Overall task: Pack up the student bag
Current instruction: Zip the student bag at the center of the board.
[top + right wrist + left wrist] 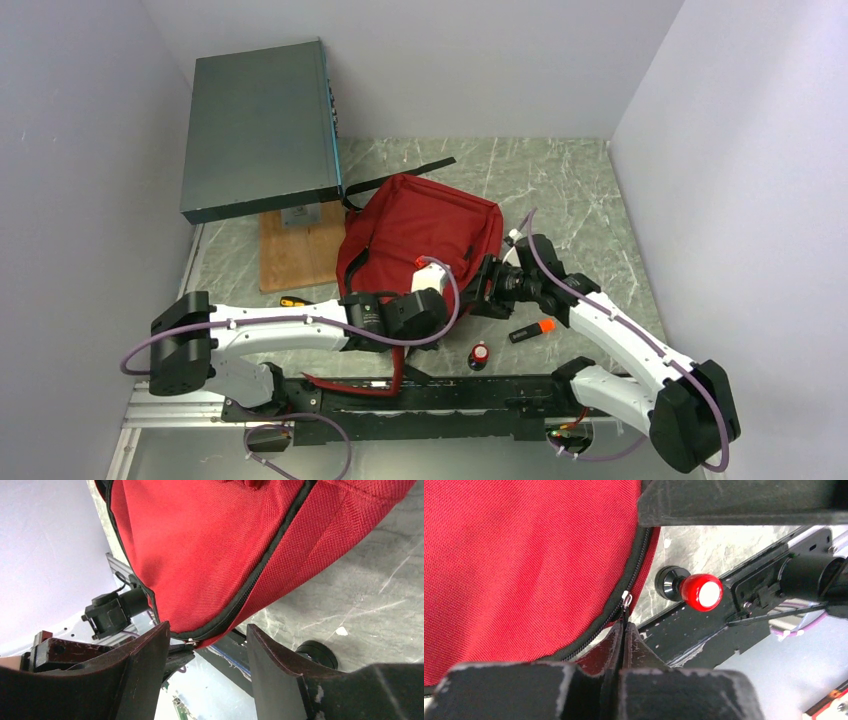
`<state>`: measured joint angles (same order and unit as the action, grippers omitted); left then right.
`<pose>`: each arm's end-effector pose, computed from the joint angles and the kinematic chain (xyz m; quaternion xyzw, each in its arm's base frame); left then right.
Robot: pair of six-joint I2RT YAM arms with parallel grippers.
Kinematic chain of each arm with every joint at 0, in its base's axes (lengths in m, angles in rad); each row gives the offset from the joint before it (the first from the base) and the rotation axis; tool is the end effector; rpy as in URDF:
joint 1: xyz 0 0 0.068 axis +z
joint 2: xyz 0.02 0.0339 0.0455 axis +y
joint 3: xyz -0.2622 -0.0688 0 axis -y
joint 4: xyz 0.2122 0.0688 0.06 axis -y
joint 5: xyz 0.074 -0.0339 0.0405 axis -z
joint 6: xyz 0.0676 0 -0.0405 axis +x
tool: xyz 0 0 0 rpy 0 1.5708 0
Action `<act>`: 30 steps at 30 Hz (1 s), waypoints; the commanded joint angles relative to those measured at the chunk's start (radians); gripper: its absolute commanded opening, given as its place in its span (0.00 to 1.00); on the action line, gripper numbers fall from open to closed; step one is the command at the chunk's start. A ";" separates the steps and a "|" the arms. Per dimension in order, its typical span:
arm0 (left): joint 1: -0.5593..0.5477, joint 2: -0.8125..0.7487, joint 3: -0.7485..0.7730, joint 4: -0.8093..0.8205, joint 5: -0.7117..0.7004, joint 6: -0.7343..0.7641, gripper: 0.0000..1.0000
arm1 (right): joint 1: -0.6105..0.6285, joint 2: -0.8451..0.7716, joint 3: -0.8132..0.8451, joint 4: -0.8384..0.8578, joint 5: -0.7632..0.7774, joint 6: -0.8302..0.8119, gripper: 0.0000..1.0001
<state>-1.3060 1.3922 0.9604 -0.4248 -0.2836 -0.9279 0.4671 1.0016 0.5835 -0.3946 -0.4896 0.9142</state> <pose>0.0921 -0.2674 0.2323 0.1258 0.9203 -0.2530 0.2707 0.1543 0.1134 0.2060 0.1124 0.8988 0.4023 0.1333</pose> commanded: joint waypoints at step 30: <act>0.169 -0.149 -0.152 -0.233 -0.145 0.118 0.00 | -0.202 -0.057 -0.051 0.007 0.176 -0.113 0.00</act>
<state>-1.1984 1.3510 0.8986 -0.5007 -0.4019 -0.9794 0.3641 0.9611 0.4942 -0.3355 -0.4328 1.0294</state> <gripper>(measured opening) 0.013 0.018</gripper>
